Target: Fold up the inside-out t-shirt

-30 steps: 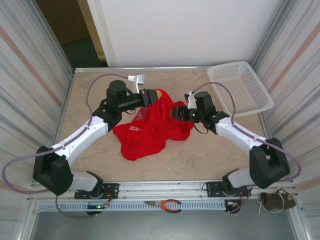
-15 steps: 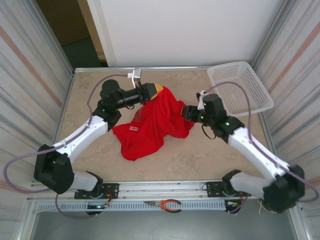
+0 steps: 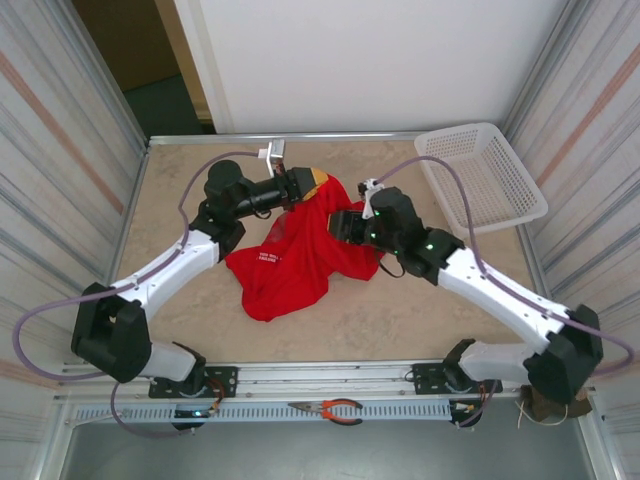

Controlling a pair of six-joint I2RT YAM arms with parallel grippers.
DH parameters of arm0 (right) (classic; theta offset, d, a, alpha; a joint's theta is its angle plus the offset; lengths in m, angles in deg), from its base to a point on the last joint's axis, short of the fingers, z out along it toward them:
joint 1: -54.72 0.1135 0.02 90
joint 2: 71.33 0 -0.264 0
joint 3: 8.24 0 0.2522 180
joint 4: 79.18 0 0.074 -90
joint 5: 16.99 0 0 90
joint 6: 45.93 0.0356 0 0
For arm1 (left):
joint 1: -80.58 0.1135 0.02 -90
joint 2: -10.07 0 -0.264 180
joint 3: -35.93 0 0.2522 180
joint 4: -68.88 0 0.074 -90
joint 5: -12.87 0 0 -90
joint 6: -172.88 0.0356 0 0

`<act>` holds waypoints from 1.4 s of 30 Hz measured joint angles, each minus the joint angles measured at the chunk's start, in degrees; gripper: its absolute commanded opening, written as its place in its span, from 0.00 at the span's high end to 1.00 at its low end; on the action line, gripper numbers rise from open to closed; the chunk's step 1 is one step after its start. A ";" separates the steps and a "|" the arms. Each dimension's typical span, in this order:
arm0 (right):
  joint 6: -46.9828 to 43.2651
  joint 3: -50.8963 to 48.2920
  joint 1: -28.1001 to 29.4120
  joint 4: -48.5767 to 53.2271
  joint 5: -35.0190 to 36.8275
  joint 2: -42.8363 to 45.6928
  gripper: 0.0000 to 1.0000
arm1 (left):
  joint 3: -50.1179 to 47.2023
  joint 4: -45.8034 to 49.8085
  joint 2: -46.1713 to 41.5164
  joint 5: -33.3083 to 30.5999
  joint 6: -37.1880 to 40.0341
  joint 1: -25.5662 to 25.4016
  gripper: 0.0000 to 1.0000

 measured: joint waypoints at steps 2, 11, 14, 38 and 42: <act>0.11 0.00 -0.96 -0.35 -0.57 -0.81 1.00 | -1.38 -0.61 0.00 -0.74 -0.92 0.26 1.00; -2.86 -9.92 -4.96 -11.43 -14.29 15.63 1.00 | -8.79 -6.75 1.51 -5.62 -7.87 5.68 0.68; -3.02 -11.56 -6.14 -14.82 -18.82 18.71 1.00 | -9.27 -9.38 3.58 -6.14 -9.70 6.78 0.57; -1.27 -14.53 -11.61 -19.80 -24.48 13.97 1.00 | -4.42 36.35 -12.98 -30.08 48.37 -16.41 0.46; -1.25 -14.53 -11.61 -19.78 -25.29 13.46 1.00 | -4.42 36.50 -10.99 -34.21 51.69 -17.75 0.46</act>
